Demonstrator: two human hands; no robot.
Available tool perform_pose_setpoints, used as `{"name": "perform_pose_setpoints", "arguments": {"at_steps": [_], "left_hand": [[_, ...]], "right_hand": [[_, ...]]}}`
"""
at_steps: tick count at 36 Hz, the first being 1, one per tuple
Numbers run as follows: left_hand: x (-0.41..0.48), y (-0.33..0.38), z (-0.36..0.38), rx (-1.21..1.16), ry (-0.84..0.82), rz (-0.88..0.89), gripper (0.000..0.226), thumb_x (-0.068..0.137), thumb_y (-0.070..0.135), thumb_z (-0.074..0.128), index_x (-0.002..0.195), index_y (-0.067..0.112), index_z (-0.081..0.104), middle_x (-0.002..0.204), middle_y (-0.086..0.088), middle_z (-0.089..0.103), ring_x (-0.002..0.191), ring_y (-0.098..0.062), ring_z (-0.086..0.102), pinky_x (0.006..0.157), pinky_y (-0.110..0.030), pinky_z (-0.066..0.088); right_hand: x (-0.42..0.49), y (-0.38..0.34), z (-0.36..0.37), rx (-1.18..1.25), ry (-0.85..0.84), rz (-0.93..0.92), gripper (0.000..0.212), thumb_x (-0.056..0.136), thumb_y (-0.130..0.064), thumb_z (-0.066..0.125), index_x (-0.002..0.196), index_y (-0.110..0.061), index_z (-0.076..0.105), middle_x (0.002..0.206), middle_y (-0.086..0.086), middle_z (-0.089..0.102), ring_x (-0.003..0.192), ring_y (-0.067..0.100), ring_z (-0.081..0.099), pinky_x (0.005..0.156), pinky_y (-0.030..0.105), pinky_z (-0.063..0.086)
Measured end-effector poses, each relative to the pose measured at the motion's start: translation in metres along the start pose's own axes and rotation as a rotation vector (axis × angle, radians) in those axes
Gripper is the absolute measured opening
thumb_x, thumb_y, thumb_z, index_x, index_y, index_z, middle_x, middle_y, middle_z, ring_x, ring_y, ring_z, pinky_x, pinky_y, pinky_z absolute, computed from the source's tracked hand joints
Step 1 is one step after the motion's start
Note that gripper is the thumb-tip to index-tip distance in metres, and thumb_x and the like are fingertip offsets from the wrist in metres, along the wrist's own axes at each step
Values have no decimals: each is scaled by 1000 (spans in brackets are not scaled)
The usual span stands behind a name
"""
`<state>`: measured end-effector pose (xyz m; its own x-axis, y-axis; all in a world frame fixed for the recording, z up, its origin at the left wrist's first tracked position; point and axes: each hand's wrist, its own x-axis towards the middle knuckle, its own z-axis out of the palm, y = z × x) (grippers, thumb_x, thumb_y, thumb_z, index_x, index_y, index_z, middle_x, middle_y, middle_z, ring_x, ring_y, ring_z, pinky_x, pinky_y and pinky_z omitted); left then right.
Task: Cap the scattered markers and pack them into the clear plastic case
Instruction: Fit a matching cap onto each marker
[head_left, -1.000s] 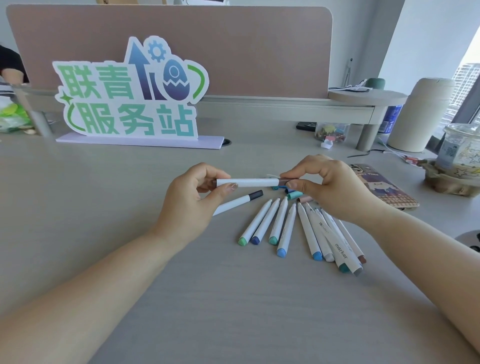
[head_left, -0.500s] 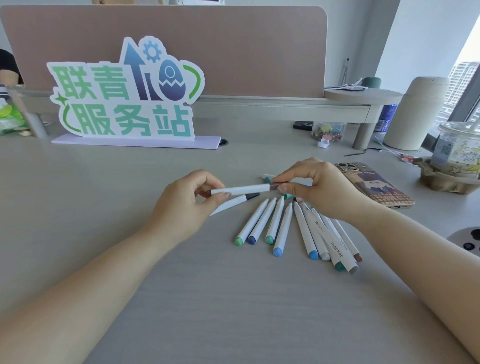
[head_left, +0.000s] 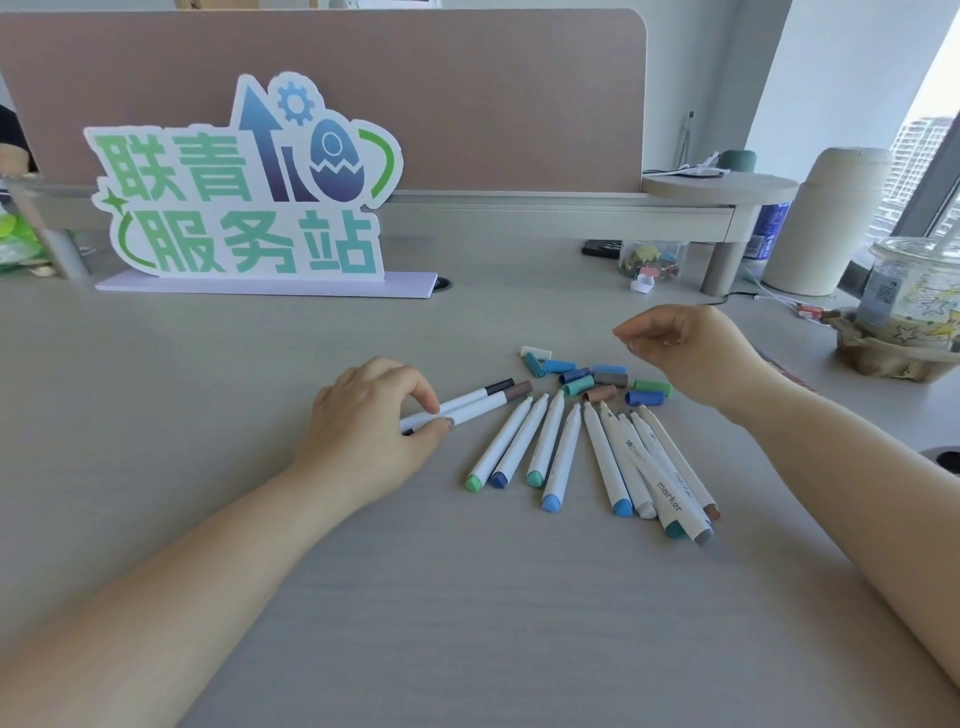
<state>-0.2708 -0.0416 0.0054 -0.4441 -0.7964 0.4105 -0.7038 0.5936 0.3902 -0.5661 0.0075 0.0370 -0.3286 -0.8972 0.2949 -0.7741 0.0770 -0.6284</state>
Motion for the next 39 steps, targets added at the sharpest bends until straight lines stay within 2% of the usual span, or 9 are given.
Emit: {"name": "perform_pose_setpoints", "arguments": {"at_steps": [4,7,11,16,20,26,31,34,39], "left_hand": [[-3,9,0,-186,-96,106,36,63,72,51,85,45,59,107,19,52,107,-9,46,98,-34,36],[-8,15,0,-164,-258,209,49,59,78,49,99,52,58,120,30,41,118,4,31,107,-28,25],[-9,13,-1,-128,-345,257,54,58,80,49,108,60,53,125,33,35,123,7,23,111,-29,20],[-8,10,-3,-110,-357,246,59,59,82,49,112,58,53,125,31,38,124,7,23,111,-31,20],[-8,9,-7,-66,-379,255,65,58,83,49,117,56,50,125,32,36,125,8,20,111,-28,18],[-8,8,-7,-61,-364,250,68,57,84,48,118,56,49,124,32,37,123,9,22,108,-25,18],[-7,6,-5,-58,-344,220,64,58,84,44,115,57,49,121,30,39,119,6,25,108,-27,21],[-6,4,-4,-53,-341,214,59,59,84,41,113,60,48,119,30,38,115,7,25,107,-26,21],[-7,5,-3,-58,-312,207,61,60,82,39,114,57,50,117,29,40,112,6,27,103,-24,23]], "right_hand": [[-1,0,3,-53,-47,-6,18,92,-12,57,99,-22,70,102,-4,67,93,10,58,87,24,45],[-3,-3,4,-71,-82,-16,19,92,-11,57,96,-22,71,98,-6,67,91,9,58,86,26,48],[-4,-5,3,-88,-123,-2,17,92,-14,58,95,-23,72,97,-6,67,91,10,58,84,26,48],[-5,-5,2,-81,-120,2,16,91,-15,58,94,-25,71,96,-5,67,91,11,59,81,24,47],[-6,-7,2,-94,-146,-4,17,92,-15,57,95,-25,71,97,-8,66,91,10,59,85,28,50],[-6,-8,4,-130,-174,-36,18,92,-15,56,100,-23,71,97,-11,64,88,5,56,80,22,44],[-4,-5,-2,-81,-113,-20,18,93,-11,56,97,-20,71,97,-5,66,88,8,58,81,21,44],[-2,-1,-8,-17,-63,15,15,92,-14,58,98,-20,71,98,-2,69,92,14,61,84,24,46],[1,6,-14,17,-2,59,15,91,-19,61,101,-19,72,99,1,70,94,15,62,81,20,40]]}}
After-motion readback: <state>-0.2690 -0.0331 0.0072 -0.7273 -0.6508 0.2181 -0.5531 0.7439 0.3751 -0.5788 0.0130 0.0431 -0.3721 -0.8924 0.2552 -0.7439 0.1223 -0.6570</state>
